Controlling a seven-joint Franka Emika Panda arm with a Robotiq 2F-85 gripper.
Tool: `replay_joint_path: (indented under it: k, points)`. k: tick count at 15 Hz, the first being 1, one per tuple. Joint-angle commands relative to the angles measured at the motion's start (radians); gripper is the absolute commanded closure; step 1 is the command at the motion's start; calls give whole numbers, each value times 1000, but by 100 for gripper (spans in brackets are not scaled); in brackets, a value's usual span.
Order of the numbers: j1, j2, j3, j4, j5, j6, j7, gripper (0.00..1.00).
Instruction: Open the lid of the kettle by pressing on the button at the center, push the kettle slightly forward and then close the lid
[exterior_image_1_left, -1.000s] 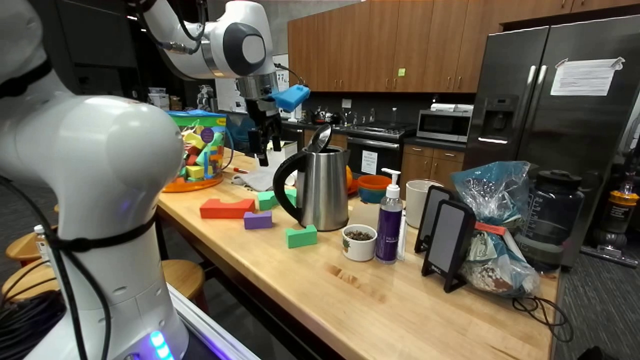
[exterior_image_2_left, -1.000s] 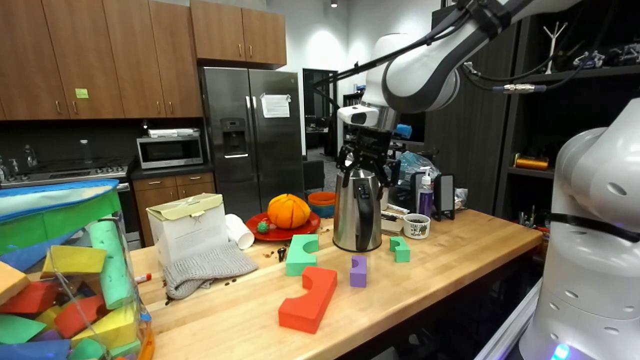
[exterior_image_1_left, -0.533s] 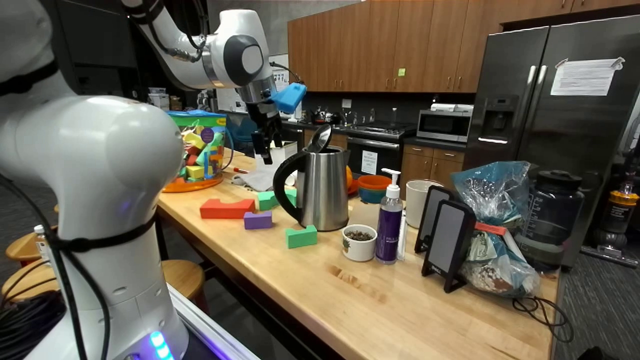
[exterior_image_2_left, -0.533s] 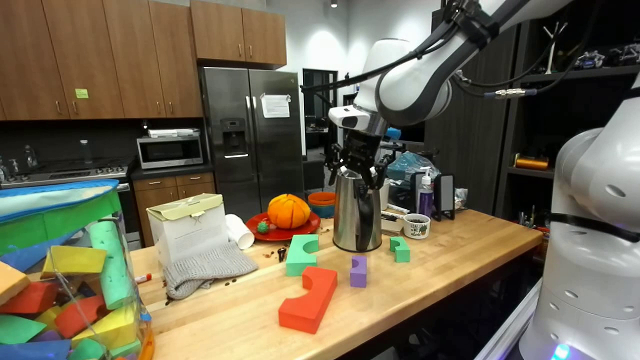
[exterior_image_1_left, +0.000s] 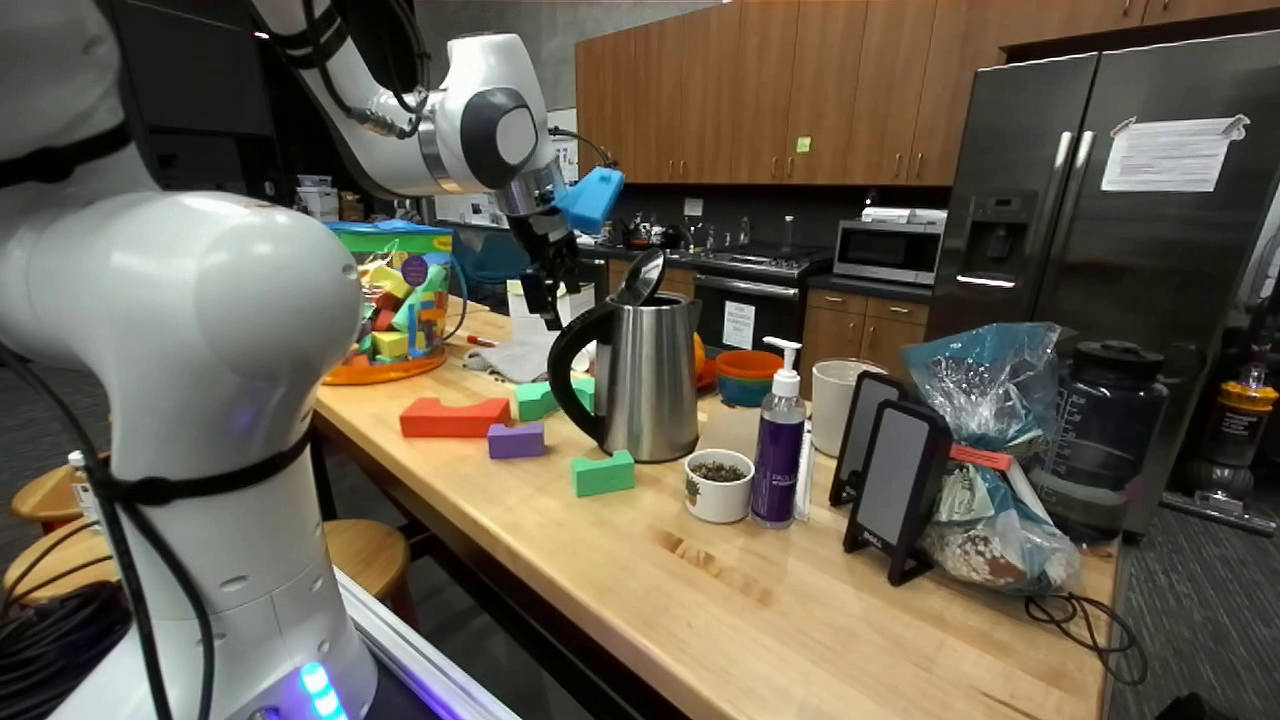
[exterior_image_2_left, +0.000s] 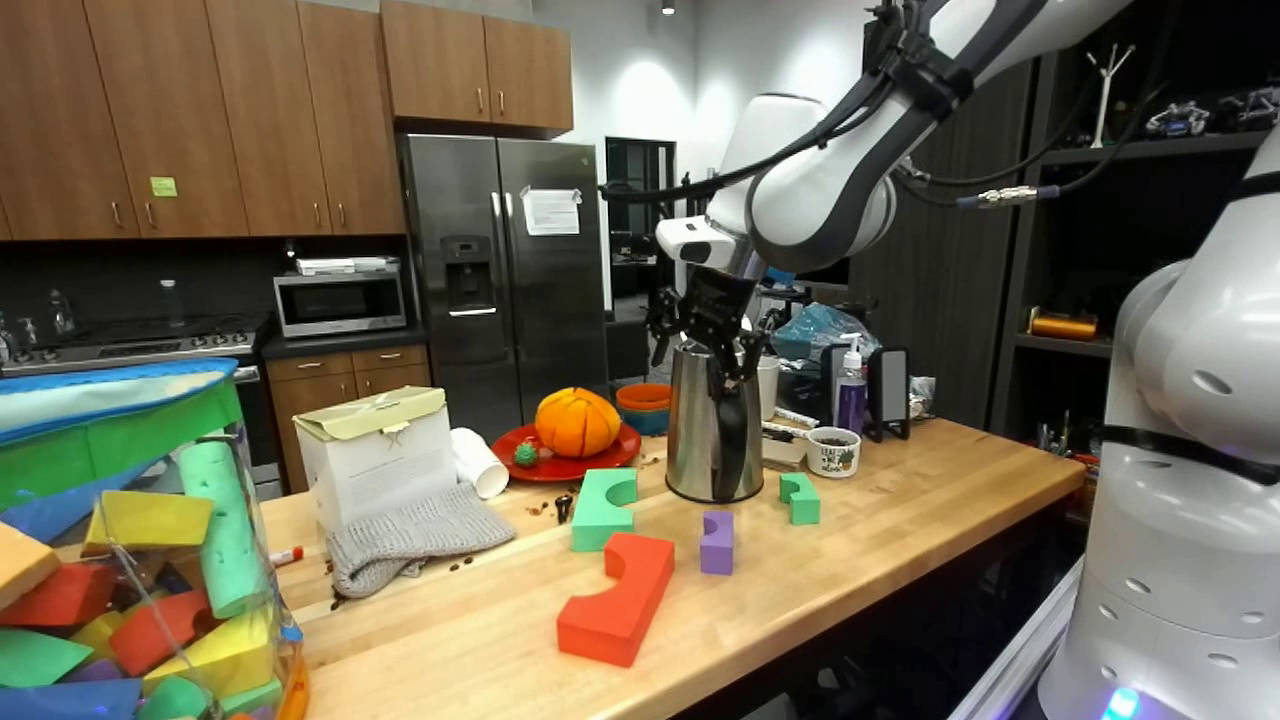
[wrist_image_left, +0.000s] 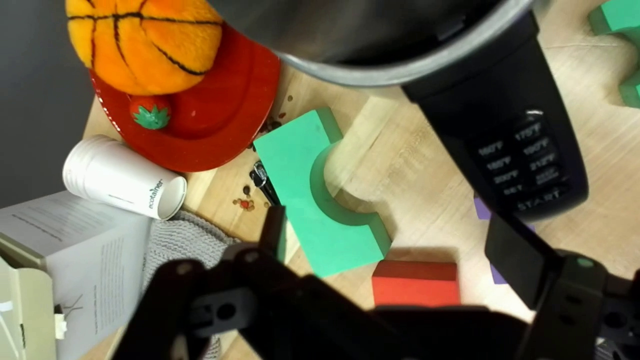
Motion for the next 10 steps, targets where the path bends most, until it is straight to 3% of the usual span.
replay_joint_path:
  k: [1, 10]
  points:
    - [-31, 21, 16, 7, -29, 37, 21, 0]
    - [-31, -1, 28, -3, -28, 23, 29, 0]
